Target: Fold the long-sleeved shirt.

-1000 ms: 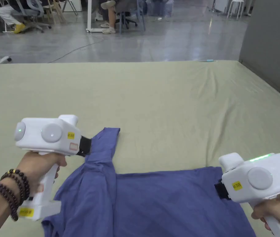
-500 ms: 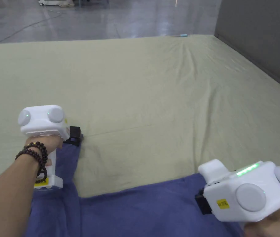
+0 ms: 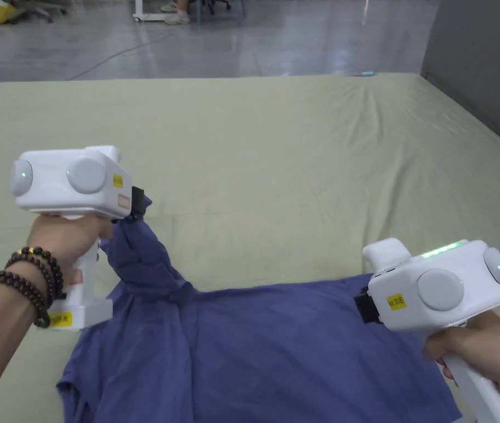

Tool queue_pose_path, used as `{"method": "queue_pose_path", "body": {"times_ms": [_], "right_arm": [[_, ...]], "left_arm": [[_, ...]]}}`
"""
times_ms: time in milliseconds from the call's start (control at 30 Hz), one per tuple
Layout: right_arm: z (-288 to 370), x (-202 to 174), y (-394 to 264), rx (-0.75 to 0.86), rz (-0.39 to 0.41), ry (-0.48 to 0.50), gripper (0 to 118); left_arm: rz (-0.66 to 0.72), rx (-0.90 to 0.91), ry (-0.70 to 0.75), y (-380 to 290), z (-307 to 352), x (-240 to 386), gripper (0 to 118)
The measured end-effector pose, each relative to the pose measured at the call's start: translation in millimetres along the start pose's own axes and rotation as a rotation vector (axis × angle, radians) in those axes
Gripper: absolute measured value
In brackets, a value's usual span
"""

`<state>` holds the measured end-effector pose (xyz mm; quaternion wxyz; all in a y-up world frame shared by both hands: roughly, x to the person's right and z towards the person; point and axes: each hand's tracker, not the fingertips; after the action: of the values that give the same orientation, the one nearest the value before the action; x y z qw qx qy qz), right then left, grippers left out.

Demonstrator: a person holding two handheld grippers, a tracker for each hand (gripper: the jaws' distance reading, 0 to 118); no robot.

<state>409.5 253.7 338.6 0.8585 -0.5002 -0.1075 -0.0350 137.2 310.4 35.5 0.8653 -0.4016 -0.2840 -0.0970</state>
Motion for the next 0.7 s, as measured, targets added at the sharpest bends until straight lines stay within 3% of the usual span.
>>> {"method": "queue_pose_path", "body": {"times_ms": [100,267,433,467,500,533,600,700], "right_arm": [[24,-12,-14,0.022,0.005,0.005,0],[50,-29,-40,0.034,0.018,0.011,0],[67,-37,-60,0.044,0.012,0.027,0],[71,-38,-63,0.043,0.018,0.024,0],[74,-38,-65,0.045,0.023,0.023,0],[78,-39,-66,0.049,0.028,0.023,0],[85,-39,-67,0.054,0.035,0.021,0],[95,-37,-67,0.078,0.034,0.016,0]], "left_arm": [[-0.014,-0.009,-0.005,-48,31,4,4],[0.063,-0.146,0.011,-134,24,16,8],[0.155,-0.343,-0.08,-204,6,14,22],[0.154,-0.35,-0.059,-213,9,14,35],[0.131,-0.337,-0.06,-216,13,14,62],[0.09,-0.341,-0.083,-217,20,13,74],[0.066,-0.285,-0.093,-212,39,10,85],[0.107,-0.151,-0.138,-196,80,-4,85]]}}
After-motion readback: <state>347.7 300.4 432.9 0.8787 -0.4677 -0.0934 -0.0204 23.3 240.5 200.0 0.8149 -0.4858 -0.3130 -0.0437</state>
